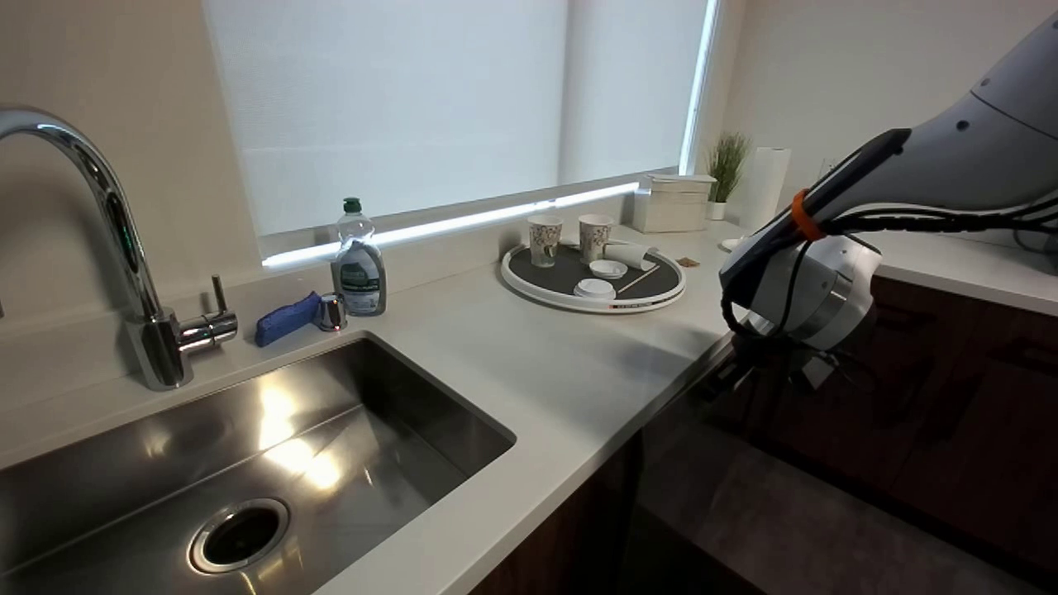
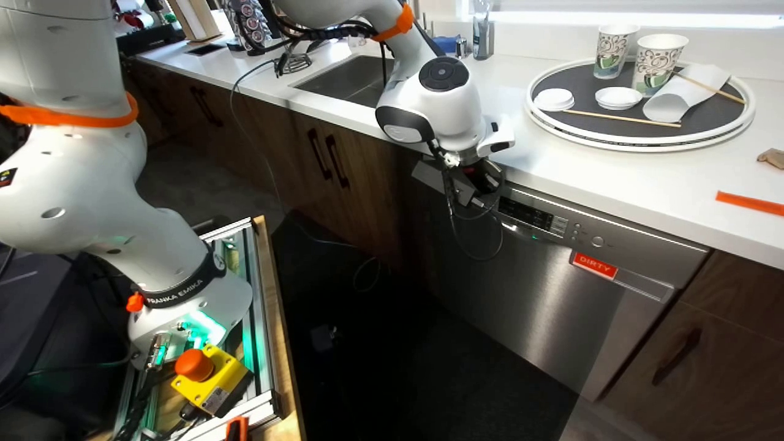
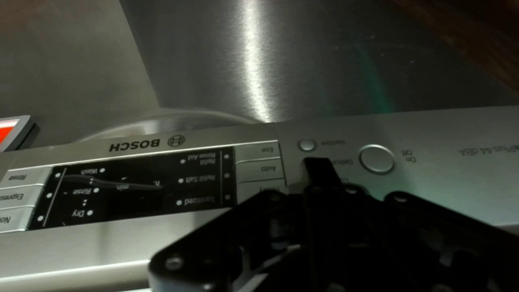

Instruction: Turn the switch on the dishwasher

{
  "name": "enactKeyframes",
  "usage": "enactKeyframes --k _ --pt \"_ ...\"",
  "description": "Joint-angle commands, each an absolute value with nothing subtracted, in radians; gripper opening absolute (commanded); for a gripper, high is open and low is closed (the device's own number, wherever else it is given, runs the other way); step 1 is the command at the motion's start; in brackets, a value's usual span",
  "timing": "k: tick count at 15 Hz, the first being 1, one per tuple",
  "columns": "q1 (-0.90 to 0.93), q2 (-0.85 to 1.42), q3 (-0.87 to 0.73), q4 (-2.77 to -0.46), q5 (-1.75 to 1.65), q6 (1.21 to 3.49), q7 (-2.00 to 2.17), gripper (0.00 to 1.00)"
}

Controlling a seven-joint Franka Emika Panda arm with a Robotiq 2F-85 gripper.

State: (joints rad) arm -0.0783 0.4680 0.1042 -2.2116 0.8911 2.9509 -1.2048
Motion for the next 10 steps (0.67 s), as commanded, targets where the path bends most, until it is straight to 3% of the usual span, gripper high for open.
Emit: enactKeyframes --k 1,10 --pt "-0.098 0.500 0.132 -2.186 0.921 2.979 -1.242 0.00" --pt "-0.217 0.527 0.261 -2.136 1.116 2.981 -1.349 0.00"
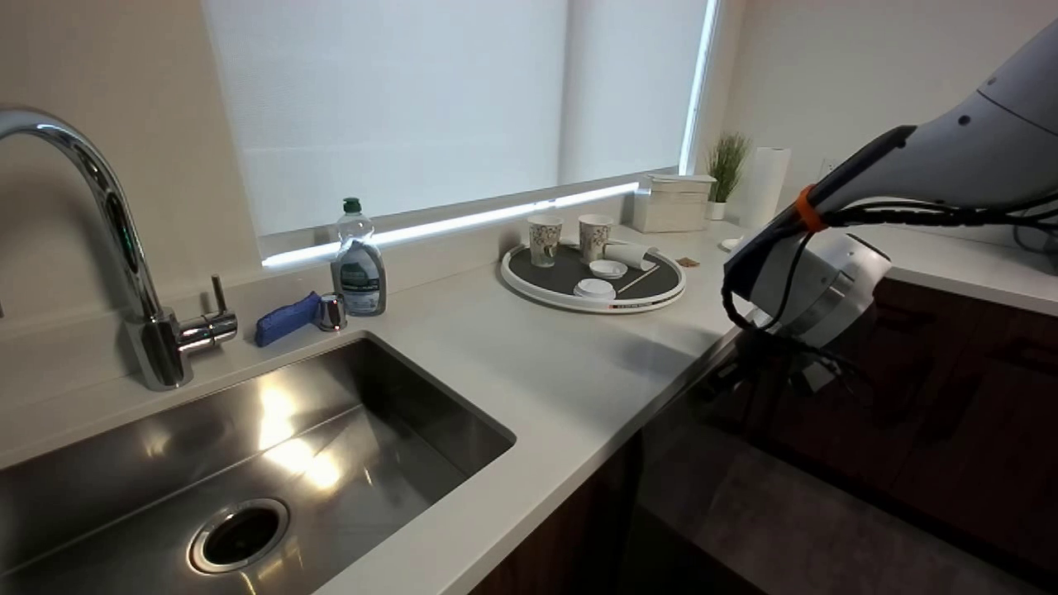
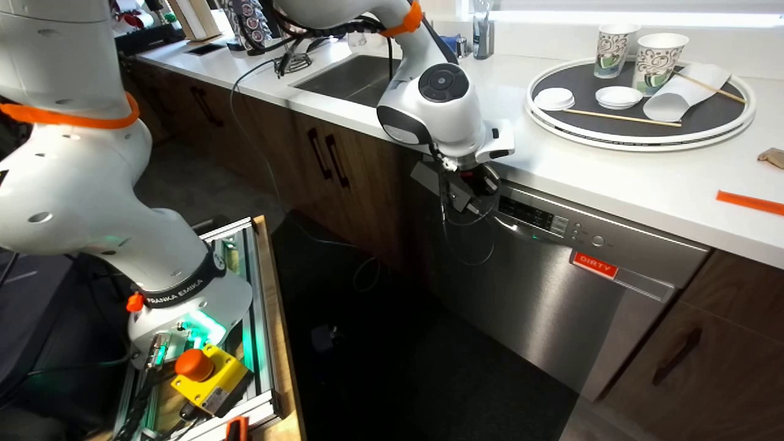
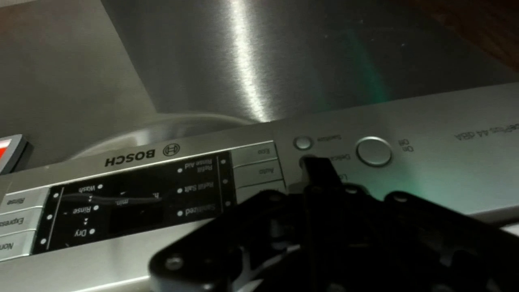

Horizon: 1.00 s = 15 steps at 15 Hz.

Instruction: Turn the switch on the dishwasher

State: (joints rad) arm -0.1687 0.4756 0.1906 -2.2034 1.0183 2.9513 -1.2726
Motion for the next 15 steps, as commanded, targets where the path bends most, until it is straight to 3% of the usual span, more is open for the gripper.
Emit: enactKeyframes --k 1,15 --pt "-0.232 0.529 0.277 -2.132 1.146 2.982 -1.372 0.00" --pt "-0.336 0.545 0.369 -2.103 1.434 2.966 -1.585 0.00"
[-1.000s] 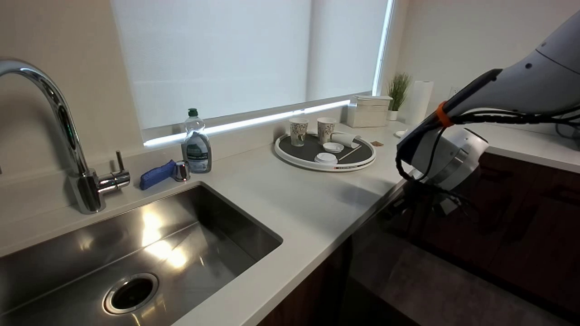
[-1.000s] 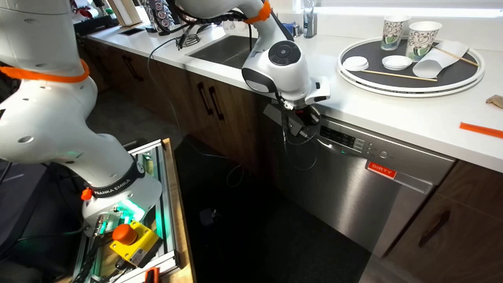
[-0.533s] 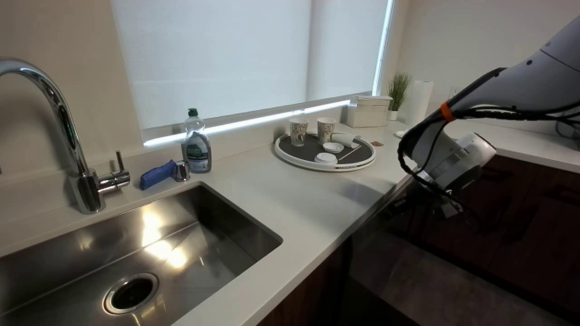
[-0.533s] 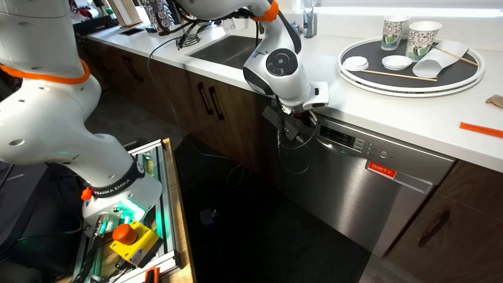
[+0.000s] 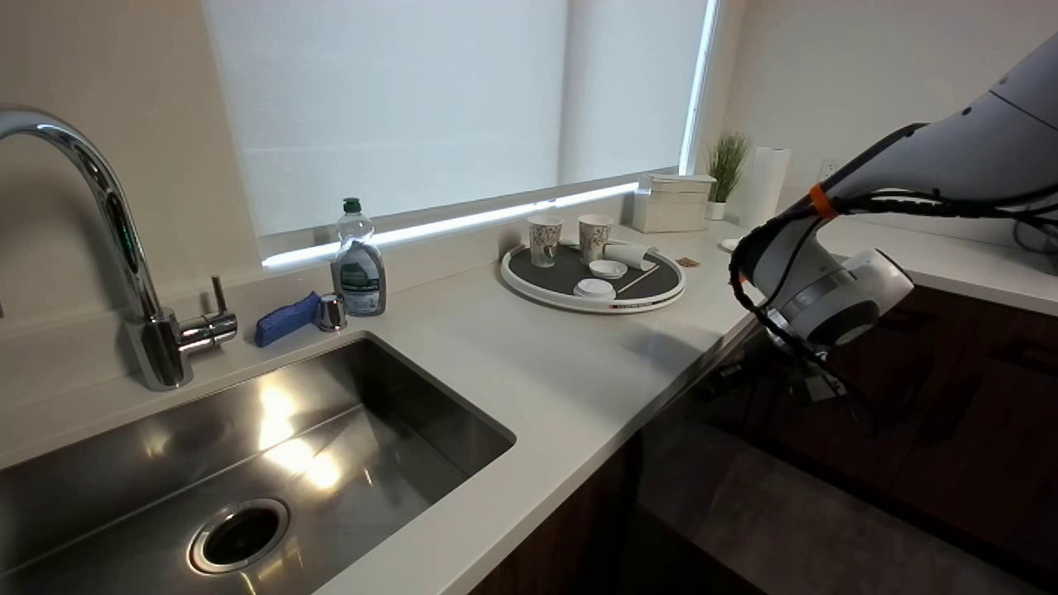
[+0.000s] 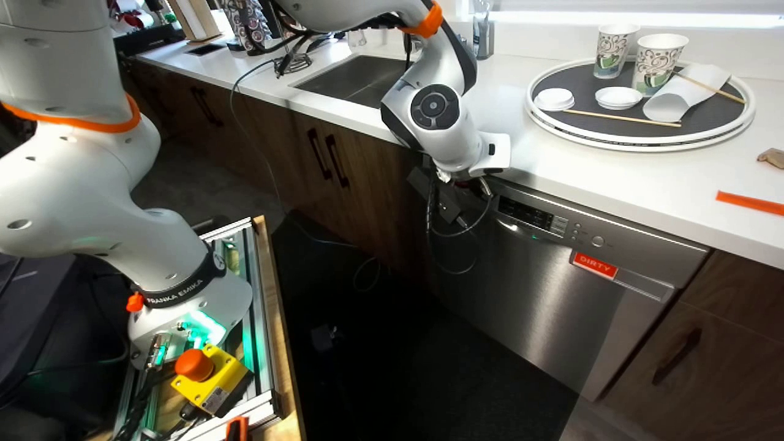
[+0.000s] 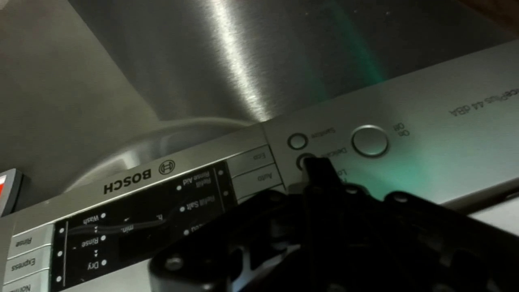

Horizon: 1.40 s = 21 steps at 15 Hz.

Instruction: Turn the switch on the dishwasher

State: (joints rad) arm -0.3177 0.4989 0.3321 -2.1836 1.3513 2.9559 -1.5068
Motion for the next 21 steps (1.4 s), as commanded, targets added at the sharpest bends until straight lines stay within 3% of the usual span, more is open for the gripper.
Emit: enactKeyframes --k 1,9,21 --pt "-0.337 0.546 0.369 -2.103 1.440 2.966 -1.591 0.00" --pt "-0.334 0.544 0.361 -2.110 1.443 2.961 -1.586 0.00" --pt "-0.159 0.510 0.166 -2.235 1.016 3.000 -1.360 0.00"
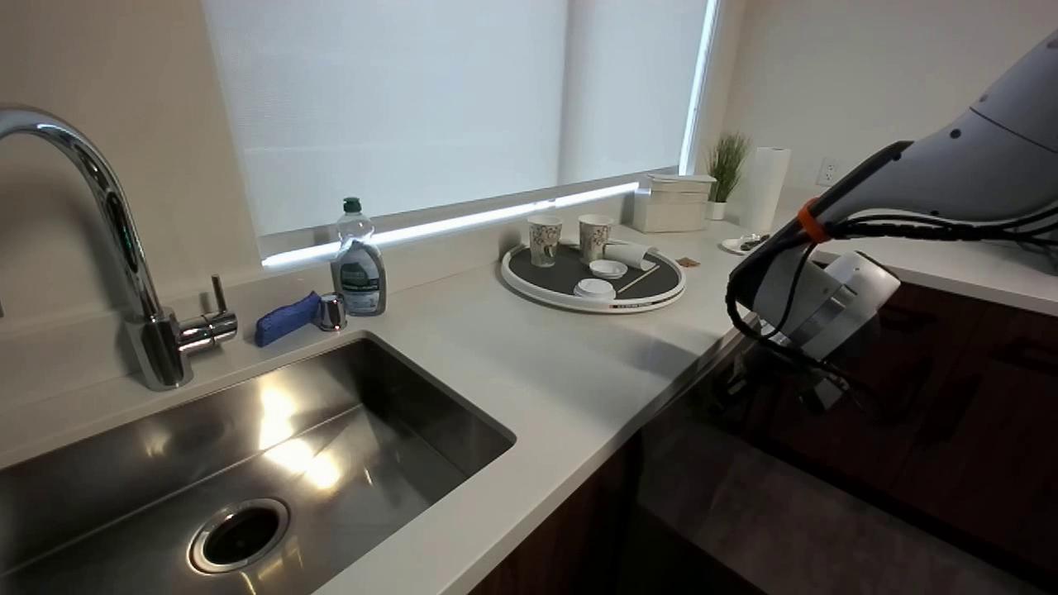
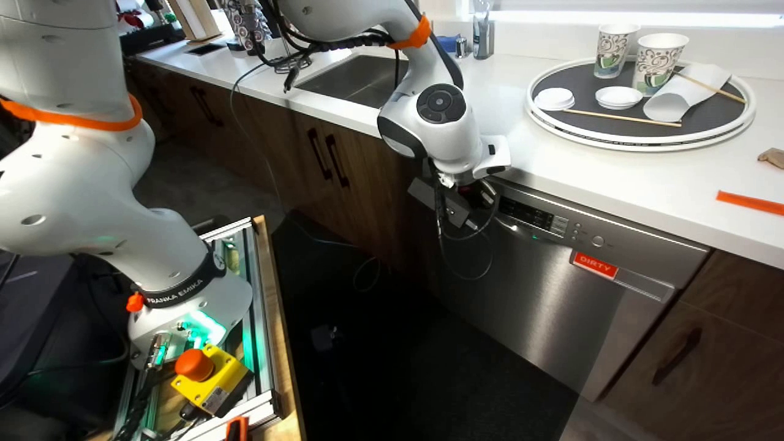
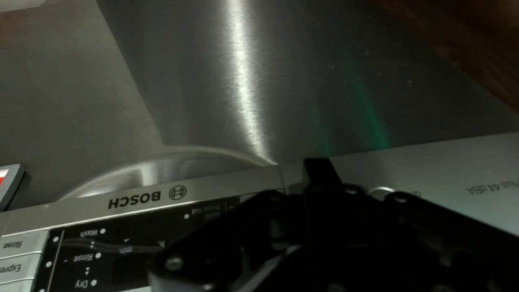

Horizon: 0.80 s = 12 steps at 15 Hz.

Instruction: Turn the switch on the dishwasher

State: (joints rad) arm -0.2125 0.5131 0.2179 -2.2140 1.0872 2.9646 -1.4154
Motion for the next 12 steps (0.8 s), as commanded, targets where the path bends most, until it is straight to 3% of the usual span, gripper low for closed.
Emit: enactKeyframes --k 1,12 --pt "-0.153 0.507 0.156 -2.235 1.012 3.001 -1.360 0.00" --pt "-0.197 0.478 0.195 -2.211 1.082 3.044 -1.437 0.00"
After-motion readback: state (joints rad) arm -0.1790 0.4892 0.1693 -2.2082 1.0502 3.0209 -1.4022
